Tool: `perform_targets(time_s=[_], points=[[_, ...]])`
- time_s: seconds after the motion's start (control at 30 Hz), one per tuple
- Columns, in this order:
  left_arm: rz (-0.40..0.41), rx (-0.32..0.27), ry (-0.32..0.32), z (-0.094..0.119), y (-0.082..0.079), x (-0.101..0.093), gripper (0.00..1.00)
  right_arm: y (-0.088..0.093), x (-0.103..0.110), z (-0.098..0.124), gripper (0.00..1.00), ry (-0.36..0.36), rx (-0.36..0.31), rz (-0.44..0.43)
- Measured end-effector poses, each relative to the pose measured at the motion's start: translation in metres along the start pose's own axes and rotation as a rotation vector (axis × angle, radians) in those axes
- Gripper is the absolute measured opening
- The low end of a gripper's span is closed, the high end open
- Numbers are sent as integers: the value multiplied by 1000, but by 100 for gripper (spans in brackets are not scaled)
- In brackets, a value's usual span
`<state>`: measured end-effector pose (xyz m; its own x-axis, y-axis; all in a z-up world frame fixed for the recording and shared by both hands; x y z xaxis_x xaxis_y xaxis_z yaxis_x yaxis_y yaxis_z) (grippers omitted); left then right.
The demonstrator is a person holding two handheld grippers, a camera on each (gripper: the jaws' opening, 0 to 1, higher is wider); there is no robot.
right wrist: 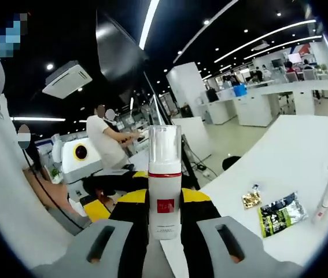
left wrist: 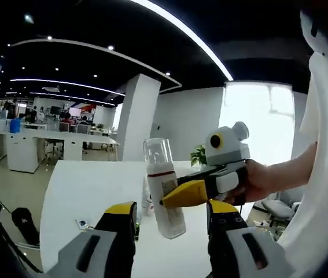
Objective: Arrange the skincare products in the storage area until every visible bottle or jar stands upright without overlapping.
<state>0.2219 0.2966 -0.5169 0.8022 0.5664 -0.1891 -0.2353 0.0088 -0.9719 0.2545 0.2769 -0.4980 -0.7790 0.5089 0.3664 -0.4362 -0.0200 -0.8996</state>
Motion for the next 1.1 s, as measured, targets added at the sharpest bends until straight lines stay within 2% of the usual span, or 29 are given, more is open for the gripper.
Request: perform_targets(time_s=[0.07,0.1,0.17,0.2,0.23,0.27,0.3,0.33,0.37,0.47,0.53,0.57,0.67,0.8,0.97,1.1], points=[[7,17,8,-5,3,-3,43,-2,-3,0,17,38,-14,-22],[4,30,-8,-6,5,-2,42,-4,0,1,17,29,-26,-33],[-33,79,-85,-6,9,6,39,-6,2,2,17,39,-51,-37],[-38,88,-102,-6,10,8,35,-6,3,1,17,45,-55,-35],[-61,110,-143,-6,11,12,32,-6,3,1,17,64,-57,-30],[-79,129,-165,-6,11,13,31,-6,-3,1,17,117,-68,-11],[-115,127,-197,-7,9,15,32,-7,-3,1,17,141,-79,-12],[-141,134,-203,-9,8,14,32,-7,-3,1,18,150,-82,-11],[-174,147,-208,-11,8,13,32,-7,-6,0,18,191,-87,-14],[-238,216,-239,-17,13,12,30,-3,-5,-1,18,222,-84,-32],[-248,220,-233,-22,14,10,27,-4,-2,-2,18,231,-93,-41],[-246,220,-253,-22,13,13,27,-4,-5,-1,18,264,-98,-35],[-241,202,-280,-20,9,16,25,-7,-3,0,18,272,-114,-44],[-232,199,-281,-16,8,20,22,-7,0,0,18,274,-107,-27],[-169,173,-224,-14,6,20,19,-6,0,1,18,257,-86,-17],[-44,85,-143,-15,2,18,18,-10,4,2,18,220,-79,66]])
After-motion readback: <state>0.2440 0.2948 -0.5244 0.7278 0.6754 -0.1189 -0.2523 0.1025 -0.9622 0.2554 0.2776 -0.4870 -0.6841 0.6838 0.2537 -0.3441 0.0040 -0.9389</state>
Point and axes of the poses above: the point that each gripper's makers call its tool centre point, and the gripper's own axes: z roughly backward along the fingers, x roughly to its left, y roughly out of its underside, the point moved 2 cm from there along z, roughly backward along the fingers, and after that the axes turned 13 degrees about y, right-handed, at the moved point
